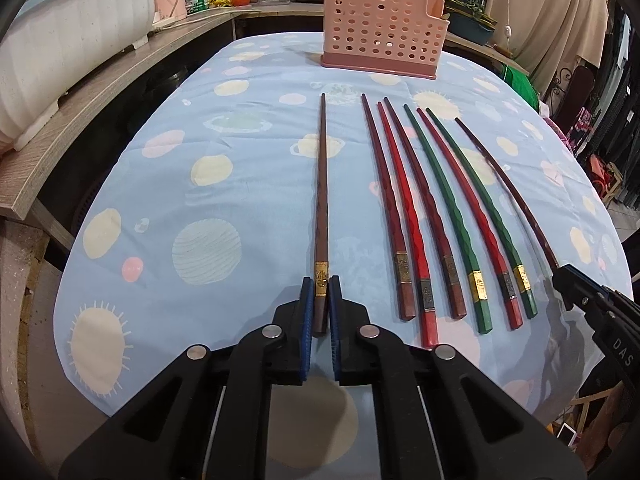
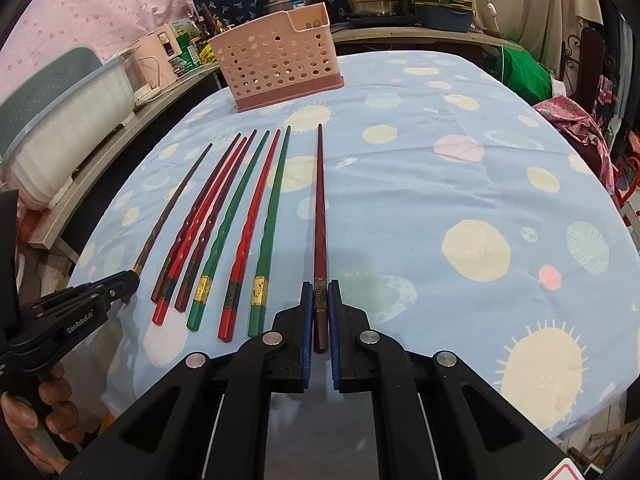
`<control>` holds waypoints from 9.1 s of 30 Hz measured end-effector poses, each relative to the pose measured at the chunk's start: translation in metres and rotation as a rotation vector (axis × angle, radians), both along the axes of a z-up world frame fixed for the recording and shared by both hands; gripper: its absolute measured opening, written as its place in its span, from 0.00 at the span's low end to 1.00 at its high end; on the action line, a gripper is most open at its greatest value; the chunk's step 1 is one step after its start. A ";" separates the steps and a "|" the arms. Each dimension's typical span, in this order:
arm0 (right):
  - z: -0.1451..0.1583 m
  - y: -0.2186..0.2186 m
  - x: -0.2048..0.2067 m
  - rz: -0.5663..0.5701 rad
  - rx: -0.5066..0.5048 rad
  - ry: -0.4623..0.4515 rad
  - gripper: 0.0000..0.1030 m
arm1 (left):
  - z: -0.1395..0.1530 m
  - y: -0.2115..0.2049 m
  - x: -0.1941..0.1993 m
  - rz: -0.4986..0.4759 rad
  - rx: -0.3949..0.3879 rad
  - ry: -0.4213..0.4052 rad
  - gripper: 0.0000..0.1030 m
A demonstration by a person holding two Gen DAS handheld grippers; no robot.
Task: Organize utensils
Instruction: 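Lift both chopsticks and lower them into the pink basket with both tools, then open both tools to drop the chopsticks into the basket, then move both open tools back down toward the remaining chopsticks, then grasp a green chopstick with the right tool while the left tool grasps a dark red one, then lift both held chopsticks and carry them over the pink basket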
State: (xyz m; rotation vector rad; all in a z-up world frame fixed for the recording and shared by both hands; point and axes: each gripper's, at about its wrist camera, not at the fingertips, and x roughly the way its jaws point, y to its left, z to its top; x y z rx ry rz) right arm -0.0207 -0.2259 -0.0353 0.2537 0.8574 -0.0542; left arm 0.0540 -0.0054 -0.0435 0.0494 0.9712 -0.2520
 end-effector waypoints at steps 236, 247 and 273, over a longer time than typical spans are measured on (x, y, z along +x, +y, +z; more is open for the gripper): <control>0.169 -0.054 0.103 -0.003 -0.038 -0.372 0.07 | 0.165 -0.010 0.123 -0.006 -0.079 -0.263 0.07; 0.217 -0.062 0.143 0.006 0.028 -0.458 0.07 | 0.216 -0.019 0.165 -0.029 -0.146 -0.289 0.07; 0.263 -0.065 0.287 -0.058 0.057 -0.539 0.07 | 0.287 -0.058 0.262 0.033 -0.210 -0.485 0.07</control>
